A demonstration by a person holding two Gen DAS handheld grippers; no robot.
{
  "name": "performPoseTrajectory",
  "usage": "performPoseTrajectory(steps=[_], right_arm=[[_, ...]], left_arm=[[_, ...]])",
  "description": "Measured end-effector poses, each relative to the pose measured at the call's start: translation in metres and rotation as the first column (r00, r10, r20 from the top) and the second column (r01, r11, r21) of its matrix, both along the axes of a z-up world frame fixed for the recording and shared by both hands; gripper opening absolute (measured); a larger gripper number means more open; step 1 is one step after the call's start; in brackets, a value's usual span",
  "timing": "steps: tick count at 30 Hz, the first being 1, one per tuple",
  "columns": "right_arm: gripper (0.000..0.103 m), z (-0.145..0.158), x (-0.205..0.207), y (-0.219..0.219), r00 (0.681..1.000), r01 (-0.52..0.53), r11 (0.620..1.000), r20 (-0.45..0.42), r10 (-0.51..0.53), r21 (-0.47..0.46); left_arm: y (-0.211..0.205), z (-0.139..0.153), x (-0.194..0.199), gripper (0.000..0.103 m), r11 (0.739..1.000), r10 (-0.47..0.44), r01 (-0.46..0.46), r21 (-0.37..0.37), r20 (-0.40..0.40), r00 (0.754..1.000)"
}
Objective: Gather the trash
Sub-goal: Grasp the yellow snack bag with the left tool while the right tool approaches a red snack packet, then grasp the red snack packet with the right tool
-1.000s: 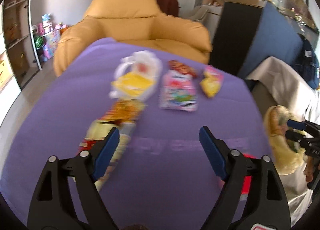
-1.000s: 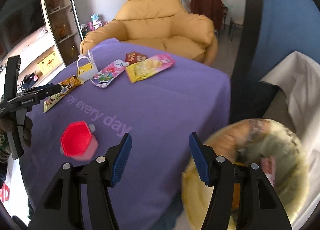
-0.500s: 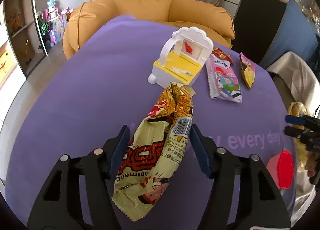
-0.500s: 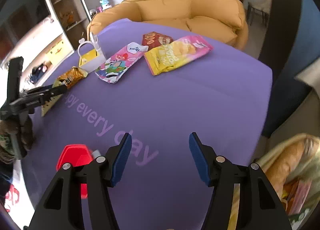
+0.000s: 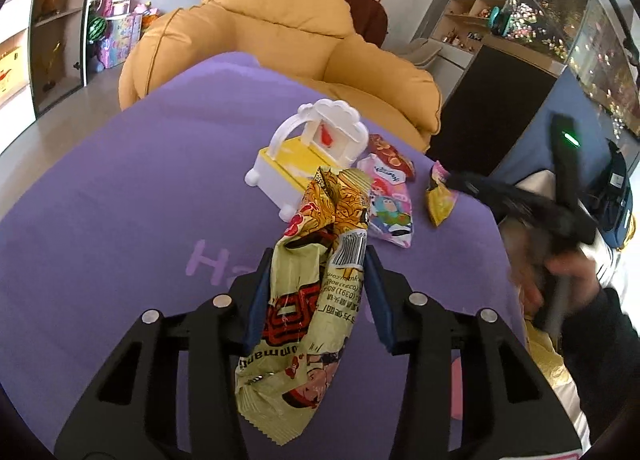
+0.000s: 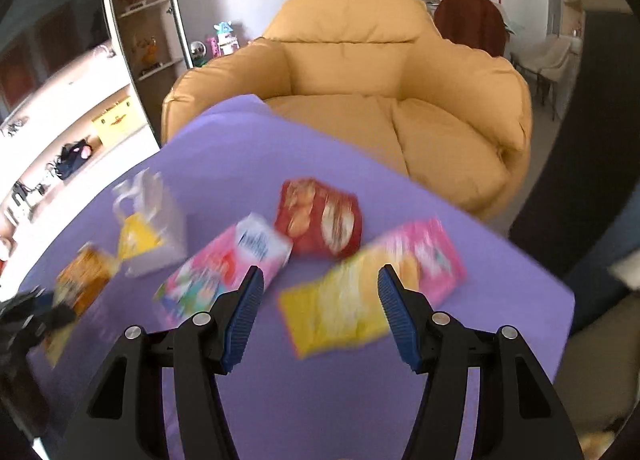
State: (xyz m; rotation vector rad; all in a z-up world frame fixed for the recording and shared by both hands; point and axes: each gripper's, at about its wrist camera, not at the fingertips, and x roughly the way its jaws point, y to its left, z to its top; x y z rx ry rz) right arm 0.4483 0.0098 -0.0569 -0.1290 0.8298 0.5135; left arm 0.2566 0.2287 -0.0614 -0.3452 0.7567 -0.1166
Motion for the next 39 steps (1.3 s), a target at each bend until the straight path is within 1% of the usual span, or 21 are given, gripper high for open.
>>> performPoseTrajectory(steps=[2,5,8,10,11,12,14,16,17,19,21,22,24,27,30,34,39], right_arm=[[0.056,-0.006,0.029,0.009,0.999,0.025,1.000,-0.021,-0.025,0.016],[0.056,-0.016,0.062,0.023,0.997,0.037,0.998,-0.066,-0.034,0.044],[0.056,-0.030,0.086,0.039,0.993,0.032,0.999,-0.111,-0.032,0.003],[0.057,-0.038,0.093,0.047,0.990,0.021,1.000,-0.140,-0.024,-0.019],[0.057,-0.038,0.091,0.051,0.994,0.008,0.999,-0.108,-0.012,-0.033],[0.057,-0.040,0.089,0.053,0.994,-0.003,0.999,-0.108,-0.002,-0.051],[0.057,-0.041,0.079,0.055,0.996,-0.027,0.996,-0.085,0.020,-0.083],[0.056,-0.042,0.065,0.052,0.995,-0.064,0.996,-0.087,0.058,-0.066],[0.053,-0.042,0.054,0.050,0.995,-0.073,0.994,-0.074,0.067,-0.080],[0.037,-0.042,0.035,0.047,0.992,-0.105,0.992,-0.072,0.100,-0.076],[0.031,-0.042,0.014,0.044,0.991,-0.122,0.988,-0.067,0.116,-0.093],[0.024,-0.042,0.001,0.042,0.989,-0.141,0.985,-0.061,0.135,-0.099],[0.021,-0.041,-0.021,0.038,0.985,-0.164,0.981,-0.068,0.158,-0.100],[0.020,-0.038,-0.051,0.030,0.978,-0.192,0.979,-0.096,0.185,-0.067],[0.020,-0.030,-0.080,0.016,0.977,-0.196,0.980,-0.089,0.192,-0.034],[0.019,-0.020,-0.107,-0.006,0.984,-0.161,0.987,-0.079,0.161,-0.001],[0.019,-0.008,-0.135,-0.029,0.993,-0.107,0.994,-0.041,0.108,0.013]], left_arm=[[0.003,0.001,-0.001,0.041,1.000,0.003,-0.003,-0.017,-0.002,1.000],[0.007,-0.001,-0.003,0.042,0.999,0.005,-0.006,-0.048,-0.013,1.000],[0.011,-0.004,-0.003,0.042,0.998,0.018,-0.019,-0.067,-0.024,1.000],[0.011,-0.005,-0.003,0.042,0.997,0.028,-0.030,-0.067,-0.029,0.999],[0.011,-0.005,-0.002,0.042,0.997,0.035,-0.036,-0.062,-0.027,0.999],[0.010,-0.005,-0.002,0.042,0.998,0.040,-0.041,-0.053,-0.024,0.999],[0.008,-0.004,-0.001,0.042,0.998,0.042,-0.042,-0.044,-0.018,0.999],[0.004,-0.004,-0.001,0.042,0.998,0.035,-0.036,-0.050,-0.019,0.999],[0.001,-0.004,-0.001,0.042,0.998,0.032,-0.033,-0.051,-0.021,0.999],[-0.002,-0.005,-0.001,0.042,0.998,0.027,-0.028,-0.049,-0.023,0.999],[-0.005,-0.005,-0.002,0.042,0.999,0.025,-0.026,-0.042,-0.025,0.999],[-0.007,-0.005,-0.004,0.042,0.999,0.026,-0.027,-0.038,-0.026,0.999],[-0.009,-0.005,-0.006,0.042,0.999,0.029,-0.030,-0.031,-0.030,0.999],[-0.012,-0.005,-0.010,0.042,0.999,0.033,-0.033,-0.020,-0.040,0.999],[-0.015,-0.005,-0.017,0.042,0.999,0.033,-0.033,-0.007,-0.047,0.998],[-0.024,-0.003,-0.025,0.042,0.999,0.032,-0.031,0.021,-0.047,0.998],[-0.039,0.010,-0.037,0.042,0.999,0.015,-0.014,0.050,-0.014,1.000]])
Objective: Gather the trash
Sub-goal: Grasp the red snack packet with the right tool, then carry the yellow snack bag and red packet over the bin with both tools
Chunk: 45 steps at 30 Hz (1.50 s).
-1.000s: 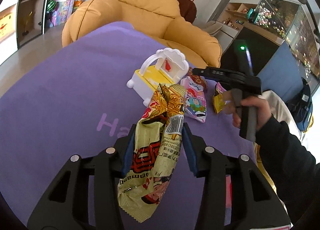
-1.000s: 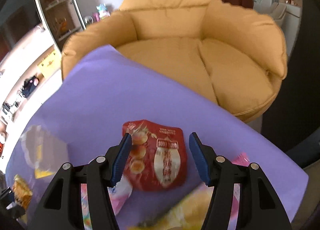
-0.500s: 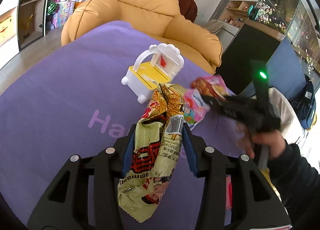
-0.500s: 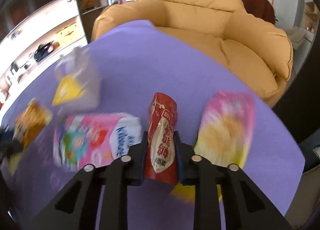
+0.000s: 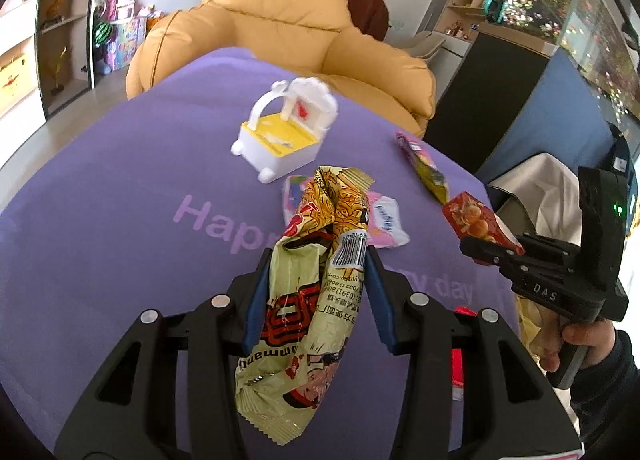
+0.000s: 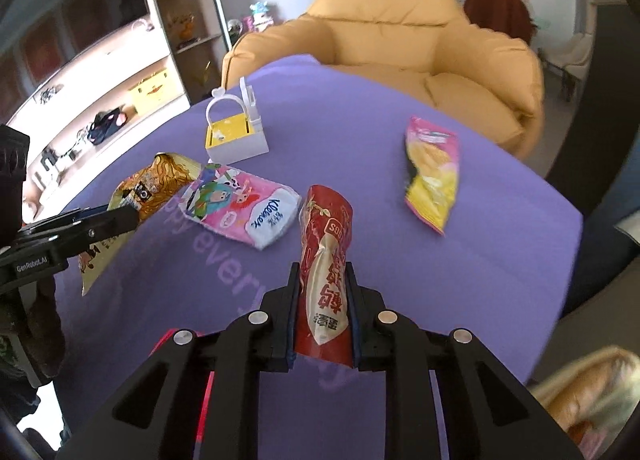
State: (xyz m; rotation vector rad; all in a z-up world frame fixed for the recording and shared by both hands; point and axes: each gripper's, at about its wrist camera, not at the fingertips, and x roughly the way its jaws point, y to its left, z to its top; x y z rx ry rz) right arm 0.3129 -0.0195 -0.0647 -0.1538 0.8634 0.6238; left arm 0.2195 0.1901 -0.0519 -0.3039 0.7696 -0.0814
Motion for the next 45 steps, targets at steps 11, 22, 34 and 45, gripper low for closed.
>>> performPoseTrajectory(steps=[11,22,34,45], right_arm=[[0.019,0.037,-0.049,-0.035,0.995,0.053,0.998,0.085,-0.056,0.041],[0.019,0.067,-0.080,-0.071,0.981,0.089,0.993,0.166,-0.100,0.074],[0.019,0.083,-0.103,-0.138,0.957,0.180,0.979,0.216,-0.196,0.094],[0.019,0.078,-0.118,-0.214,0.920,0.311,0.945,0.220,-0.326,0.098]], left_arm=[[-0.034,0.041,-0.023,0.042,0.998,-0.049,0.046,0.041,0.067,0.997],[-0.074,0.072,-0.034,0.042,0.991,-0.107,0.096,0.094,0.115,0.988],[-0.157,0.092,-0.035,0.042,0.967,-0.231,0.210,0.145,0.147,0.962],[-0.239,0.082,-0.028,0.042,0.924,-0.375,0.358,0.137,0.135,0.917]])
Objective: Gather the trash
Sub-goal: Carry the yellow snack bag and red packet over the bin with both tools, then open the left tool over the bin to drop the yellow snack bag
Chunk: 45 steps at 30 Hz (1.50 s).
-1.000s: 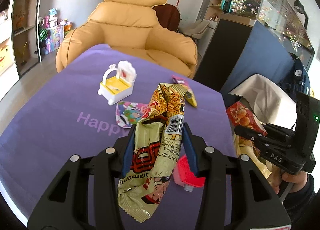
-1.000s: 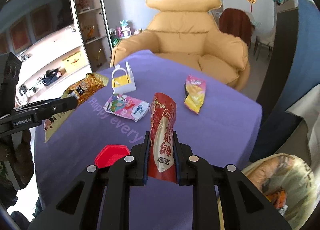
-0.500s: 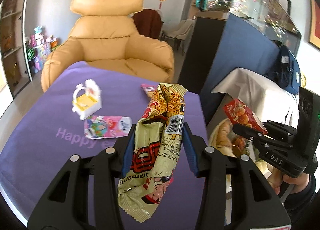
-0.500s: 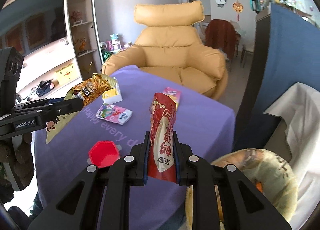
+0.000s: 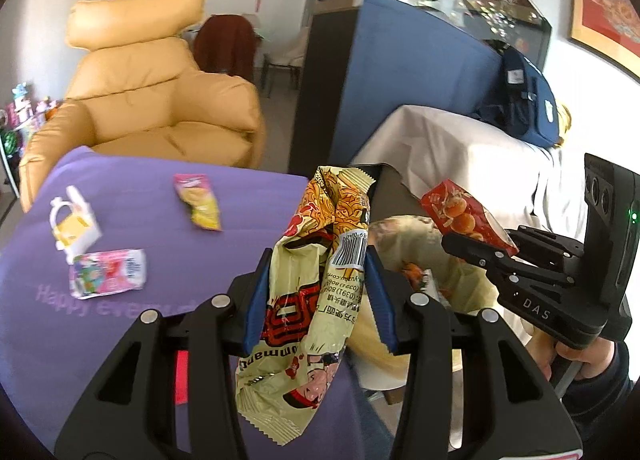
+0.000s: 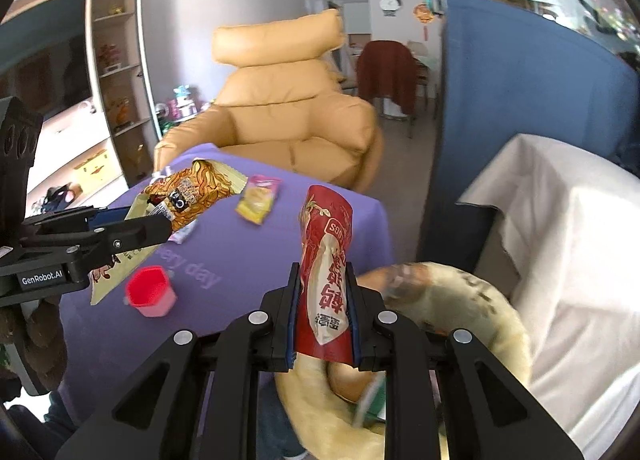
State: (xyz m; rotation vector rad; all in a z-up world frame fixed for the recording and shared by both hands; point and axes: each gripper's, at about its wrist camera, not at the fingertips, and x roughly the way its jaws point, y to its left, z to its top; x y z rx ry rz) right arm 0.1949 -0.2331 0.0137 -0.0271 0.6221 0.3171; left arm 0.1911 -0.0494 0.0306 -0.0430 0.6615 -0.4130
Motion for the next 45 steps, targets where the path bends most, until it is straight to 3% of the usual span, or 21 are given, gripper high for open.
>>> performPoseTrajectory(steps=[8,15,32,34,39,45], right_arm=[[0.019,-0.011,-0.002,-0.049,0.996,0.084,0.996,-0.016,-0.084,-0.011],[0.019,-0.027,0.003,-0.089,0.985,0.168,0.986,-0.047,-0.167,0.009],[0.019,-0.057,0.009,-0.122,0.961,0.256,0.966,-0.119,-0.250,0.039],[0.019,-0.059,0.009,-0.124,0.960,0.259,0.965,-0.124,-0.252,0.042],[0.019,-0.062,0.010,-0.126,0.957,0.264,0.963,-0.133,-0.256,0.045],[0.019,-0.061,0.012,-0.116,0.964,0.233,0.970,-0.148,-0.221,0.072]], left_arm=[[-0.041,-0.020,0.012,0.042,0.996,-0.087,0.086,-0.025,-0.043,0.995],[-0.084,-0.042,0.043,0.042,0.981,-0.185,0.177,-0.074,-0.113,0.976],[-0.133,-0.074,0.082,0.042,0.955,-0.253,0.218,-0.202,-0.174,0.952],[-0.134,-0.078,0.084,0.046,0.945,-0.278,0.233,-0.228,-0.192,0.941],[-0.127,-0.084,0.086,0.071,0.947,-0.278,0.226,-0.230,-0.228,0.933],[-0.099,-0.069,0.077,0.076,0.969,-0.207,0.176,-0.172,-0.177,0.962]])
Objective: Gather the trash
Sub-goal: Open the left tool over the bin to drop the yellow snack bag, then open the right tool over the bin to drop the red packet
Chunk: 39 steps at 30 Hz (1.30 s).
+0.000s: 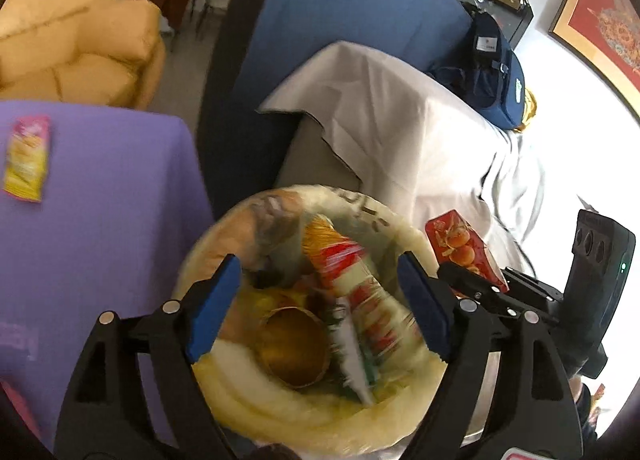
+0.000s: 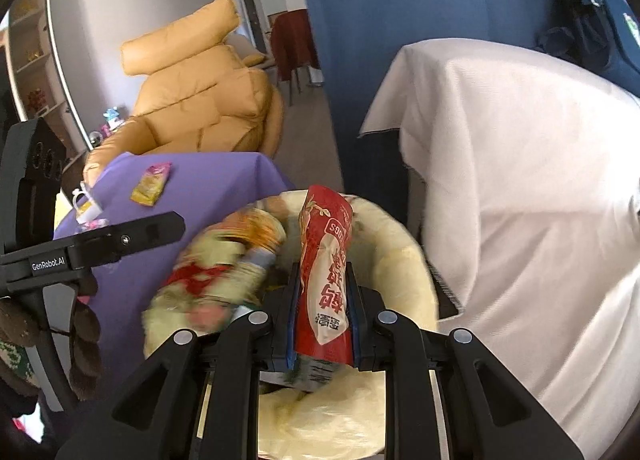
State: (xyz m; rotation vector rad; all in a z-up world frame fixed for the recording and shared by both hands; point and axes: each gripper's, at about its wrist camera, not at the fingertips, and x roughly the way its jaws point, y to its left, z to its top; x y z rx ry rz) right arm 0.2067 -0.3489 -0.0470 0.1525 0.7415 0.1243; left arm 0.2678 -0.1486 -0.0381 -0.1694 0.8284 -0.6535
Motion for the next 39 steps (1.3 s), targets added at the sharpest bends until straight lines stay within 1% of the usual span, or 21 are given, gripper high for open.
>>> performPoseTrajectory(steps=[2,4,6,8,9,10,12,13,16,18,20,23,25,26,28,29,31,34,38,39], right_arm=[[0.019,0.004,0.002,0.011,1.000,-0.028,1.000,0.010,0.028,0.009],[0.019,0.010,0.007,0.027,0.997,-0.069,0.997,0.024,0.069,0.021],[0.019,0.010,0.015,0.044,0.994,-0.111,0.994,0.010,0.111,0.020],[0.019,-0.001,0.030,0.055,0.992,-0.115,0.993,-0.062,0.114,-0.012],[0.019,-0.013,0.040,0.058,0.987,-0.109,0.994,-0.124,0.105,-0.028],[0.019,-0.027,0.048,0.058,0.977,-0.101,0.994,-0.193,0.093,-0.035],[0.019,-0.045,0.054,0.056,0.958,-0.095,0.995,-0.274,0.086,-0.021],[0.019,-0.050,0.054,0.055,0.952,-0.086,0.996,-0.297,0.074,-0.029],[0.019,-0.052,0.050,0.055,0.950,-0.076,0.996,-0.308,0.055,-0.056],[0.019,-0.056,0.049,0.060,0.945,-0.077,0.990,-0.326,0.034,-0.118],[0.019,-0.060,0.047,0.063,0.942,-0.071,0.986,-0.336,0.016,-0.154],[0.021,-0.057,0.041,0.067,0.949,-0.073,0.987,-0.314,0.026,-0.140],[0.036,-0.050,0.034,0.065,0.959,-0.053,0.991,-0.284,0.015,-0.125],[0.039,-0.046,0.031,0.065,0.962,-0.043,0.994,-0.271,0.014,-0.100],[0.051,-0.042,0.029,0.062,0.964,-0.032,0.997,-0.266,0.012,-0.069],[0.053,-0.040,0.026,0.061,0.964,-0.027,0.998,-0.266,0.012,-0.055],[0.054,-0.035,0.024,0.059,0.965,-0.018,0.999,-0.261,0.007,-0.041],[0.057,-0.023,0.018,0.060,0.973,-0.011,0.999,-0.231,0.000,-0.047],[0.059,-0.009,0.010,0.061,0.982,-0.013,0.998,-0.187,0.002,-0.059],[0.059,-0.003,0.010,0.060,0.985,-0.023,0.999,-0.170,0.018,-0.031]], left_arm=[[0.012,0.005,-0.005,0.076,0.999,0.033,-0.034,0.011,0.023,0.999],[0.028,0.009,-0.009,0.077,0.998,0.063,-0.063,0.000,0.034,0.997],[0.042,0.011,-0.013,0.077,0.996,0.093,-0.093,0.002,0.042,0.995],[0.051,0.013,-0.017,0.077,0.994,0.104,-0.104,0.011,0.049,0.993],[0.056,0.013,-0.021,0.077,0.994,0.107,-0.109,0.021,0.055,0.993],[0.059,0.013,-0.023,0.077,0.993,0.108,-0.110,0.030,0.060,0.992],[0.065,0.014,-0.029,0.077,0.993,0.108,-0.112,0.046,0.072,0.992],[0.068,0.014,-0.032,0.077,0.992,0.109,-0.113,0.051,0.079,0.991],[0.078,0.012,-0.036,0.077,0.991,0.117,-0.121,0.050,0.083,0.990],[0.083,0.009,-0.035,0.077,0.991,0.125,-0.127,0.035,0.063,0.990],[0.089,0.006,-0.036,0.077,0.990,0.137,-0.138,0.018,0.046,0.989],[0.096,0.005,-0.038,0.077,0.989,0.149,-0.149,0.005,0.039,0.988],[0.099,0.006,-0.039,0.077,0.988,0.153,-0.154,0.010,0.040,0.987],[0.100,0.006,-0.040,0.077,0.988,0.155,-0.156,0.012,0.042,0.987],[0.103,0.009,-0.042,0.077,0.988,0.155,-0.156,0.013,0.048,0.987],[0.105,0.010,-0.043,0.077,0.988,0.155,-0.156,0.014,0.053,0.986],[0.109,0.014,-0.046,0.077,0.988,0.154,-0.156,0.020,0.071,0.985],[0.117,0.017,-0.047,0.077,0.987,0.160,-0.162,0.022,0.084,0.984],[0.130,0.020,-0.048,0.077,0.985,0.169,-0.172,0.023,0.091,0.981],[0.134,0.020,-0.048,0.077,0.984,0.174,-0.177,0.024,0.093,0.980]])
